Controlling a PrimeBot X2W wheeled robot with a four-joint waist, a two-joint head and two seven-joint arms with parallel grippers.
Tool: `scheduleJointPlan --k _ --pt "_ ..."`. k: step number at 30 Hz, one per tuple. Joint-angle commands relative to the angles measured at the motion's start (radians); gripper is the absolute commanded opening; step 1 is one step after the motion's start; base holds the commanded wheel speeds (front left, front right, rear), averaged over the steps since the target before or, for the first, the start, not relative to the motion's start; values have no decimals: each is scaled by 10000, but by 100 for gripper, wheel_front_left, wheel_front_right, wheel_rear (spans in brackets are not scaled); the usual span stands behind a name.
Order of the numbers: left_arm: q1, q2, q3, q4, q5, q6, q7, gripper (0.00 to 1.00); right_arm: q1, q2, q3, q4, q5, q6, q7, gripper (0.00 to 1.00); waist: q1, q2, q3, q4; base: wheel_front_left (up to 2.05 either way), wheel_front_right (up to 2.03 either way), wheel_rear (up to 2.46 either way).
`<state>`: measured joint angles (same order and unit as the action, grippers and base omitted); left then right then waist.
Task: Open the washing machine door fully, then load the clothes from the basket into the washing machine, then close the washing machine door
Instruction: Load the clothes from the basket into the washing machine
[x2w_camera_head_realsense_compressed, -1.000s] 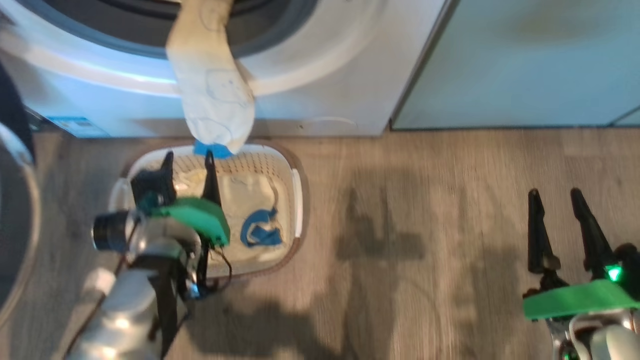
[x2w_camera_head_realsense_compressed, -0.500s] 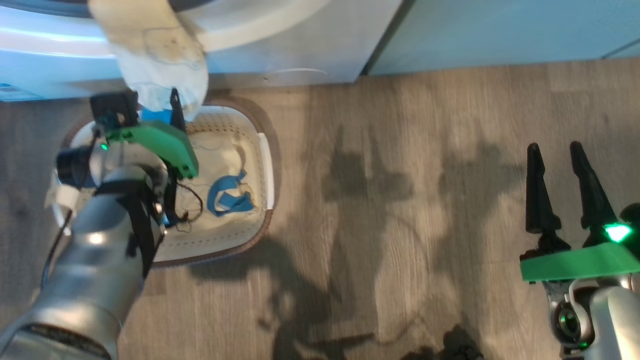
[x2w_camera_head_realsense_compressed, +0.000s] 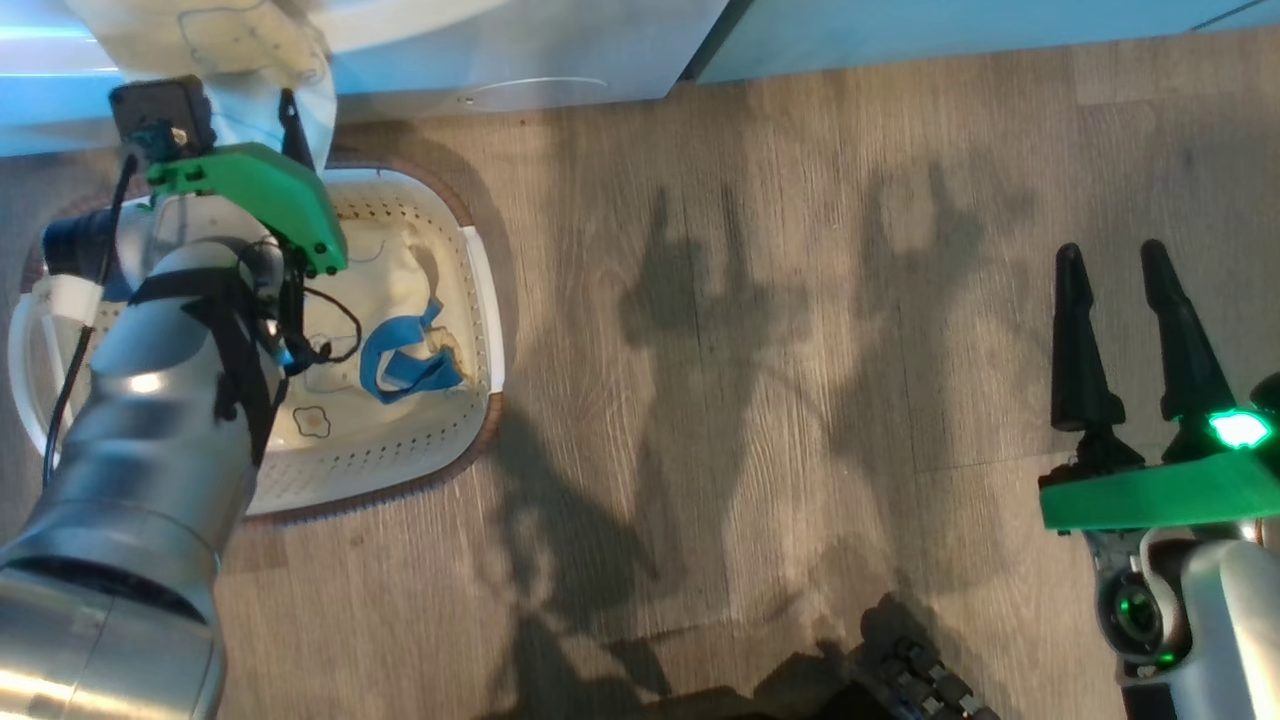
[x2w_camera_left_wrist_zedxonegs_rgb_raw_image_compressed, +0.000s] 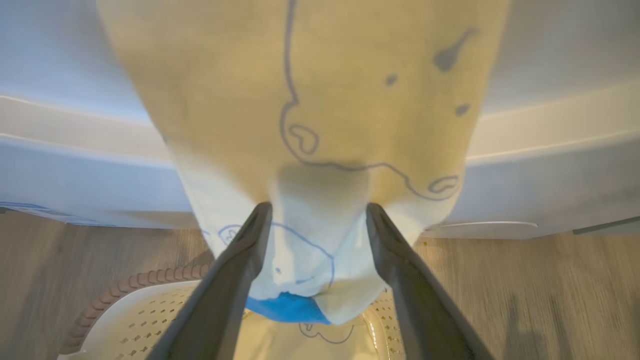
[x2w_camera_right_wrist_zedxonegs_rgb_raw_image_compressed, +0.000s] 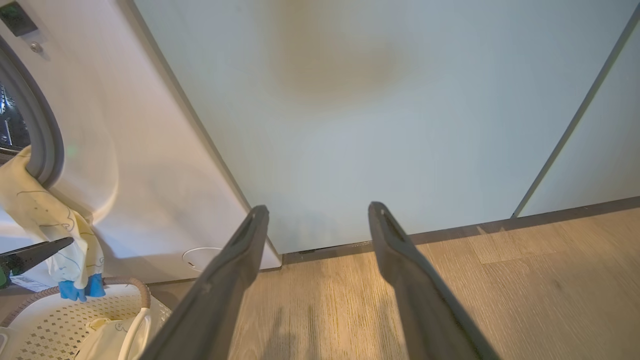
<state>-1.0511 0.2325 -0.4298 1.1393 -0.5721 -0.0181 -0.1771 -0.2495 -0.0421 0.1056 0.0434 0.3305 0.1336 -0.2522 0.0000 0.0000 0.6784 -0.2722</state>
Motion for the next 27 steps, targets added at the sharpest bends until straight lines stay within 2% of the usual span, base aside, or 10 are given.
scheduleJointPlan --k 1,2,3,4,5,6,15,27 --pt "-181 387 167 -68 61 0 -117 100 48 -82 192 -289 71 -29 -94 100 0 0 6 -6 0 0 0" --pt "-253 369 167 51 57 38 -133 100 30 -82 202 -276 81 -29 -94 100 0 0 10 -10 0 0 0" --pt "-310 350 149 169 59 33 -119 62 12 -82 217 -266 99 -29 -95 100 0 0 11 -20 0 0 0" --pt "-362 329 140 276 48 15 -111 36 -4 -82 232 -258 111 -29 -95 100 0 0 8 -29 0 0 0" --pt "-418 319 125 378 55 40 -119 15 -19 -82 243 -255 120 -29 -95 100 0 0 8 -35 0 0 0" --pt "-466 297 128 469 35 33 -126 0 -32 -82 251 -255 127 -29 -95 100 0 0 9 -40 0 0 0" --pt "-654 170 16 1005 -37 -162 -63 0 -33 -82 199 -218 173 -29 -95 100 0 0 -57 -11 0 0 0" --pt "-671 -165 -369 1058 -20 -679 217 0 268 -81 -168 -243 -57 -29 -95 100 0 0 -663 790 0 0 0"
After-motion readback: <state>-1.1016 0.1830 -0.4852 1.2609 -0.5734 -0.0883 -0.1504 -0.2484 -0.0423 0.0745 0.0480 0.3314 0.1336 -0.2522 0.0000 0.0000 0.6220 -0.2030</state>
